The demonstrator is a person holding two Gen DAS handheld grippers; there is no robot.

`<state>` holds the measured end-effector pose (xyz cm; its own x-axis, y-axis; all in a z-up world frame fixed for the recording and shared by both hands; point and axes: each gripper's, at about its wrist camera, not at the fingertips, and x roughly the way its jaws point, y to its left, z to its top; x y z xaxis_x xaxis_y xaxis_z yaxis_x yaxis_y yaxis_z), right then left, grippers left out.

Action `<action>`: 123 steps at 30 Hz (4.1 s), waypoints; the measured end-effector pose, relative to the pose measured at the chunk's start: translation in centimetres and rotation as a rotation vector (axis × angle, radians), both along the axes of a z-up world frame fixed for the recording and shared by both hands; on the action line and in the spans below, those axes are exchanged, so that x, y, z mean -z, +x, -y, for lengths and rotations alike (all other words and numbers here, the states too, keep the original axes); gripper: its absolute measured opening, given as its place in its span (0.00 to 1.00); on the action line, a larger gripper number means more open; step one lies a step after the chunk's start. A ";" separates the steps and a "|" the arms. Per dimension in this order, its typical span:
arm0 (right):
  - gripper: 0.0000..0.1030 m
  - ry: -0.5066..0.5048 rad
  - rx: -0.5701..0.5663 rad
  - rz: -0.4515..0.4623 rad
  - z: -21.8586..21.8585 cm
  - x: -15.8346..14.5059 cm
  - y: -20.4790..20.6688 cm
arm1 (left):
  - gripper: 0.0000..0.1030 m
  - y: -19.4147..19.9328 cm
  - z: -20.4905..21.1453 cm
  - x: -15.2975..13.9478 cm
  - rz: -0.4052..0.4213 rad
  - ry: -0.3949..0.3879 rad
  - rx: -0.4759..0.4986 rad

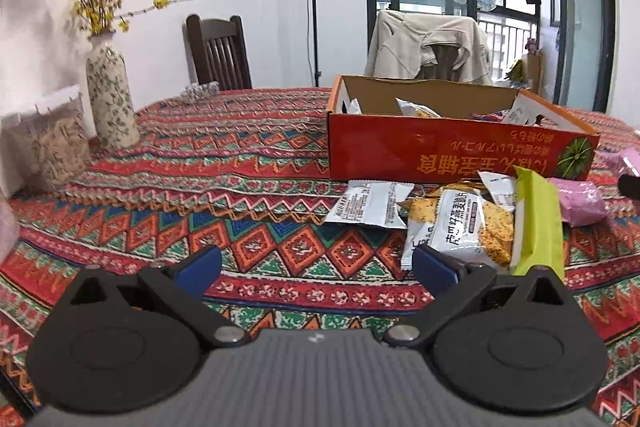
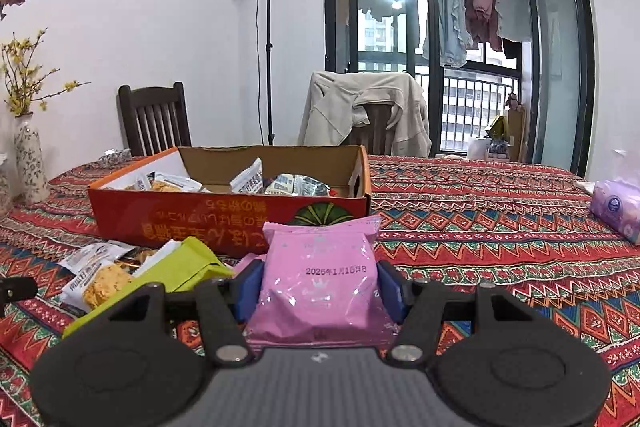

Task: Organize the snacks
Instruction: 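Grasp a pink packet with the right gripper while the left grasps the yellow-green bar, then lift and carry the pink packet and yellow-green bar over the box with both grippers, then lower both held packets into the cardboard box and open both grippers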

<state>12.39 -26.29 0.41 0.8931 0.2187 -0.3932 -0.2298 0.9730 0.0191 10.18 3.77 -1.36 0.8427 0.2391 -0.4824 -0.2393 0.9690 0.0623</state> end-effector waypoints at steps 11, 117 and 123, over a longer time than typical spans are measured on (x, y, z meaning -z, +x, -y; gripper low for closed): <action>0.58 0.038 0.024 -0.003 0.5 0.2 0.1 | 1.00 0.5 6.6 -2.1 0.051 0.078 0.169; 0.66 0.084 -0.020 -0.035 -4.7 -2.3 16.9 | 0.54 22.2 3.6 -4.3 0.034 -0.325 0.202; 0.94 0.125 -0.004 -0.042 -3.7 -2.6 16.6 | 0.94 21.3 3.0 -5.0 0.072 -0.297 0.119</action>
